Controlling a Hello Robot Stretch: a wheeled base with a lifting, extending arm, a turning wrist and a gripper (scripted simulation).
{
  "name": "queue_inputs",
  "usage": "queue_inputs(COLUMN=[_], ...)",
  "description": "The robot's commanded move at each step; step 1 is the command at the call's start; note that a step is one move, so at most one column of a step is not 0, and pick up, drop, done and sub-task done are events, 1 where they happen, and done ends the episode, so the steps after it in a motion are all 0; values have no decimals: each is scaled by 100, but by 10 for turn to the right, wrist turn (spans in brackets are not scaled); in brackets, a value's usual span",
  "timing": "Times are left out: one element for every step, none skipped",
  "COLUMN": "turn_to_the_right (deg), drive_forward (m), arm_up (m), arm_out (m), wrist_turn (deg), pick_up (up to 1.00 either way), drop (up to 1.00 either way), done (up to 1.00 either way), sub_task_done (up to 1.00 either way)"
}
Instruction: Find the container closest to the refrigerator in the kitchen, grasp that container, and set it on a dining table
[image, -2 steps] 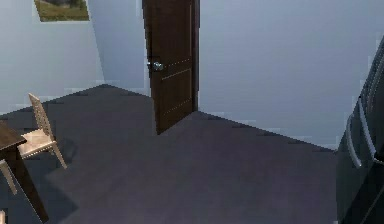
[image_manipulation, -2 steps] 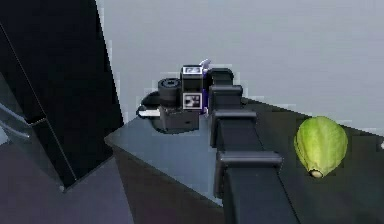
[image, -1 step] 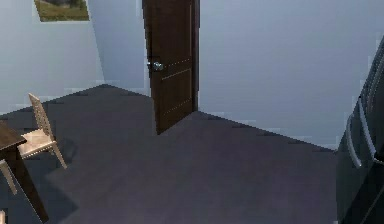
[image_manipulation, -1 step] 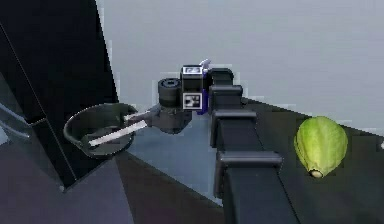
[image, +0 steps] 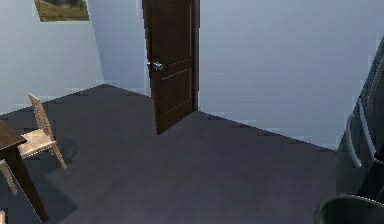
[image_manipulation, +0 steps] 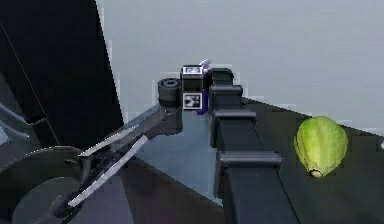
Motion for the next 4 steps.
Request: queue_inputs(turn_to_the_right=[0,0,-450,-120], drive_forward=[0,0,0,0], arm_up=[0,0,0,0], arm_out=[0,-20,0,0], wrist_turn=[-210,0,0,0], pick_up=[0,0,0,0], drop=[0,0,0,0], done=[0,0,0,0], sub_task_done=[0,0,0,0])
